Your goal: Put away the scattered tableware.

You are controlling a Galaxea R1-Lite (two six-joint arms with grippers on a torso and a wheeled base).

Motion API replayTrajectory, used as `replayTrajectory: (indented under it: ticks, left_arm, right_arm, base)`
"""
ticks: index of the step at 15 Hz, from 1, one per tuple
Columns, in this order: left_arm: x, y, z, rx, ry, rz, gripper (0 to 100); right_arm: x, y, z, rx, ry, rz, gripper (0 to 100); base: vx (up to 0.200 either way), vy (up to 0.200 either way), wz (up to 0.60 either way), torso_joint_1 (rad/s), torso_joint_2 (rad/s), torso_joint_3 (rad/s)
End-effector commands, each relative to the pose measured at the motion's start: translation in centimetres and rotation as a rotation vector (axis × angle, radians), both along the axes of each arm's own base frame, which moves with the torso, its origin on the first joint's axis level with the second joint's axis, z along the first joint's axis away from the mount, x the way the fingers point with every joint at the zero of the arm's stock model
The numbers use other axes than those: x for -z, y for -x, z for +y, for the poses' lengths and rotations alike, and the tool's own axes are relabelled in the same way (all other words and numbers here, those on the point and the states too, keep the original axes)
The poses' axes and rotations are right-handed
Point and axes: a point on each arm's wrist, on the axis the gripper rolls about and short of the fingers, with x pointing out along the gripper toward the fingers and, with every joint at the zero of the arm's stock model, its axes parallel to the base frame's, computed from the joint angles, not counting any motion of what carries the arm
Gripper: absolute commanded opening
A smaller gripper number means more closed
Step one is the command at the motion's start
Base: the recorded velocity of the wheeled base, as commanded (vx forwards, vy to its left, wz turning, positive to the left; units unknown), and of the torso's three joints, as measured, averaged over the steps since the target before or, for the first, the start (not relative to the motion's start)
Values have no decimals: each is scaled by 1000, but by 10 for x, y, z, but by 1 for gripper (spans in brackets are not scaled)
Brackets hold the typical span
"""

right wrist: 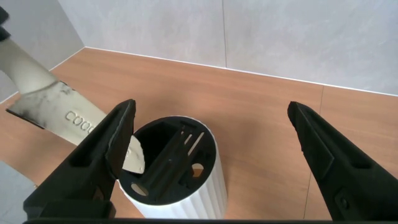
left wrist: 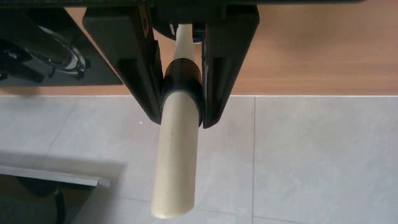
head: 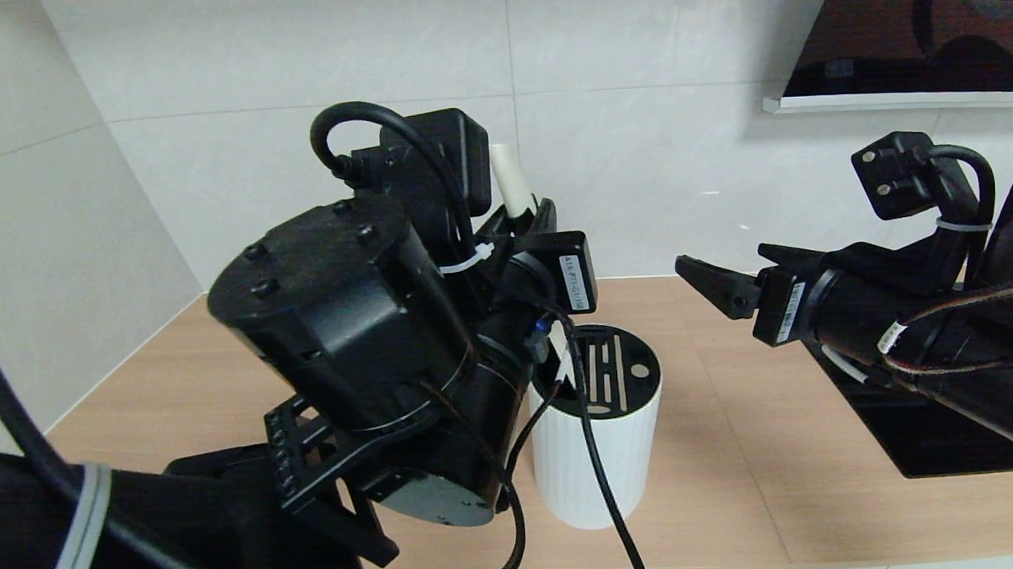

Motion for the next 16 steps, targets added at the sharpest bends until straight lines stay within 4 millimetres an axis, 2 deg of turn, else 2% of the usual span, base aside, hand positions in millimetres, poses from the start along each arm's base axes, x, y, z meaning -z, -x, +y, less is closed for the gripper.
replayTrajectory:
  ticks: [1,4,10,16]
  left_arm:
    - [5,-2,-2,-2,-12,9,0]
    - [11,-3,-5,0,-27,20,0]
    - [43,-9,-14,13,-108,76,0]
    - [61,-14,-22,16,-131,107,0]
  right_arm:
    - [0,0,0,-1,0,0,100]
    - [0,0,0,-1,0,0,100]
    - [0,0,0,-1,2,0,100]
    - [2,0,1,-1,5,3,100]
  base:
    - [0,0,0,0,0,0]
    - [0,0,0,0,0,0]
    - [0,0,0,0,0,0]
    - [0,0,0,0,0,0]
